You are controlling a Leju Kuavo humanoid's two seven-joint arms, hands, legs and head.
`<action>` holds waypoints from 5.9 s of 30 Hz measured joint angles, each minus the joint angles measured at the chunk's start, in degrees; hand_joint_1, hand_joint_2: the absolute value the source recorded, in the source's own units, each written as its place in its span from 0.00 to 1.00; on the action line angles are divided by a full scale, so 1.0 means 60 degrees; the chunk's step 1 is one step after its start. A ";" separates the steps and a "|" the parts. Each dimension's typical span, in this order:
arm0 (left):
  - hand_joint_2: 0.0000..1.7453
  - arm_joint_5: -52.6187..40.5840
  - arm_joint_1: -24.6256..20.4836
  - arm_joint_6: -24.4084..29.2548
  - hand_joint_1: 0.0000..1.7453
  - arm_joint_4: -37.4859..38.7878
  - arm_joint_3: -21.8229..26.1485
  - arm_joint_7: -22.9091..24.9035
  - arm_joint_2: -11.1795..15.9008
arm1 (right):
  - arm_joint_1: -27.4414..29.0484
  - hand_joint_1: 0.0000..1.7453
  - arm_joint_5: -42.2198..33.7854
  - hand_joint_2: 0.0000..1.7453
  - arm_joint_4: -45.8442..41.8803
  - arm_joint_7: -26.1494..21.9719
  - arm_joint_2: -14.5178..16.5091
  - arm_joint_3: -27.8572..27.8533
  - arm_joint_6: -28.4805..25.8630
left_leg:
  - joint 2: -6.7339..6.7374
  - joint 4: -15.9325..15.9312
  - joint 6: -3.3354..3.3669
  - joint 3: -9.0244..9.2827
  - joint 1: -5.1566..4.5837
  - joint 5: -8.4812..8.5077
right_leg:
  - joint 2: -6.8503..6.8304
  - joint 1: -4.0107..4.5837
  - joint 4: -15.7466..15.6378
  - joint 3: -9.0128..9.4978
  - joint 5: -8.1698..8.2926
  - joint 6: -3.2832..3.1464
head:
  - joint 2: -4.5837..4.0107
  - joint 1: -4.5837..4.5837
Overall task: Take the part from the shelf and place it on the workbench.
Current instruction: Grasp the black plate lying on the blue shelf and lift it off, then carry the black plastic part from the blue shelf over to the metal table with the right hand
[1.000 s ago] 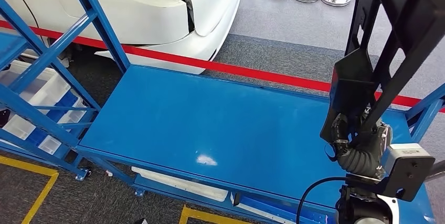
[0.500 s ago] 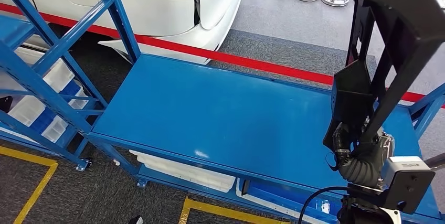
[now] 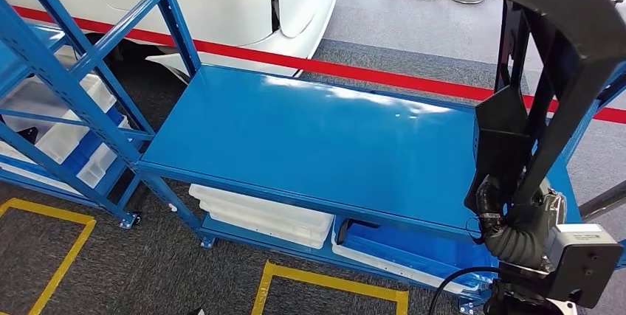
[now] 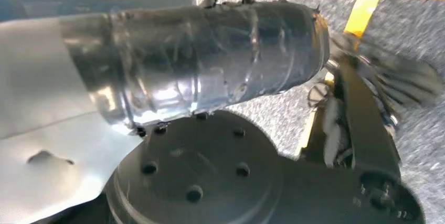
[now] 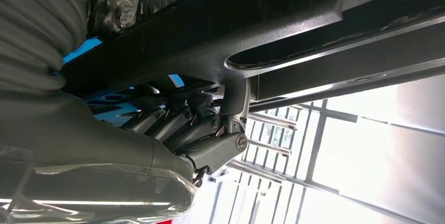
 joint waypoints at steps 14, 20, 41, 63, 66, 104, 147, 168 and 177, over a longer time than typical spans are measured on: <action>0.00 -0.0066 -0.0066 0.0011 0.00 0.0000 0.0004 -0.0008 -0.0060 | 0.0142 1.00 0.0051 1.00 -0.0200 0.0091 -0.0066 -0.0123 0.0073 | 0.0036 -0.2805 0.0510 0.1268 0.0001 0.0995 | 0.0064 -0.0112 0.3142 -0.1779 -0.1463 0.0682 | 0.0000 0.0017; 0.00 -0.0111 -0.0055 0.0009 0.00 0.0000 0.0004 -0.0025 -0.0105 | 0.0130 1.00 0.0055 1.00 -0.0267 0.0105 -0.0072 -0.0191 0.0097 | 0.0032 -0.2786 0.0456 0.0593 -0.0148 0.1590 | 0.0038 0.0090 0.1104 0.0405 -0.0706 0.0173 | 0.0000 0.0014; 0.00 -0.0161 -0.0035 -0.0173 0.00 0.0000 0.0004 -0.0117 0.0047 | 0.0149 1.00 -0.0004 1.00 -0.0339 0.0116 -0.0067 -0.0247 0.0157 | 0.0013 -0.2601 0.0339 0.1191 0.0047 0.0967 | 0.0038 0.0023 0.1087 -0.0096 -0.1028 0.0355 | 0.0000 -0.0011; 0.00 -0.0172 -0.0029 -0.0171 0.00 0.0003 0.0007 -0.0145 0.0066 | 0.0217 1.00 -0.0047 1.00 -0.0358 0.0113 -0.0066 -0.0323 0.0157 | 0.0021 -0.0283 -0.0048 0.0446 0.0058 0.0368 | 0.0027 0.0037 0.0134 -0.0291 0.0132 -0.0014 | 0.0000 -0.0039; 0.00 -0.0178 -0.0058 -0.0168 0.00 0.0000 0.0007 -0.0155 0.0108 | 0.0232 1.00 -0.0047 1.00 -0.0362 0.0112 -0.0066 -0.0339 0.0157 | 0.0022 -0.2319 0.0102 0.2006 0.0006 0.0493 | 0.0024 0.0064 0.0390 -0.0664 0.0316 0.0084 | 0.0000 -0.0039; 0.00 -0.0343 -0.0086 -0.0304 0.00 -0.0004 0.0062 -0.0221 0.0160 | 0.0427 1.00 0.0438 1.00 -0.0410 0.0107 -0.0131 -0.0419 0.0268 | 0.0072 -0.3160 0.0543 0.1876 -0.0100 0.0837 | -0.0034 0.0057 0.1918 -0.0837 -0.1099 0.0472 | 0.0000 0.0016; 0.00 -0.0517 -0.0030 -0.0297 0.00 0.0000 0.0066 -0.0250 0.0138 | 0.0091 1.00 0.0433 1.00 -0.0150 0.0130 -0.0067 0.0074 0.0504 | -0.1119 -0.2830 0.0066 0.1017 -0.0039 0.1229 | 0.0467 -0.0191 0.0342 -0.0062 -0.0256 0.0195 | 0.0000 -0.0083; 0.00 -0.0669 -0.0058 -0.0294 0.00 0.0000 0.0062 -0.0372 0.0095 | 0.0081 1.00 0.0309 1.00 0.0028 0.0081 -0.0048 0.0383 0.0527 | -0.0306 -0.3003 0.0504 0.1186 -0.0107 0.1304 | 0.0068 -0.0044 0.3298 -0.1278 -0.1748 0.0466 | 0.0000 -0.0124; 0.00 -0.0673 -0.0023 -0.0291 0.00 0.0000 0.0062 -0.0370 0.0061 | 0.0049 1.00 0.0295 1.00 0.0041 0.0086 -0.0066 0.0414 0.0528 | -0.1179 -0.2928 0.0159 0.1009 -0.0085 0.1406 | 0.0503 -0.0097 0.0323 0.0054 -0.0287 0.0124 | 0.0000 -0.0136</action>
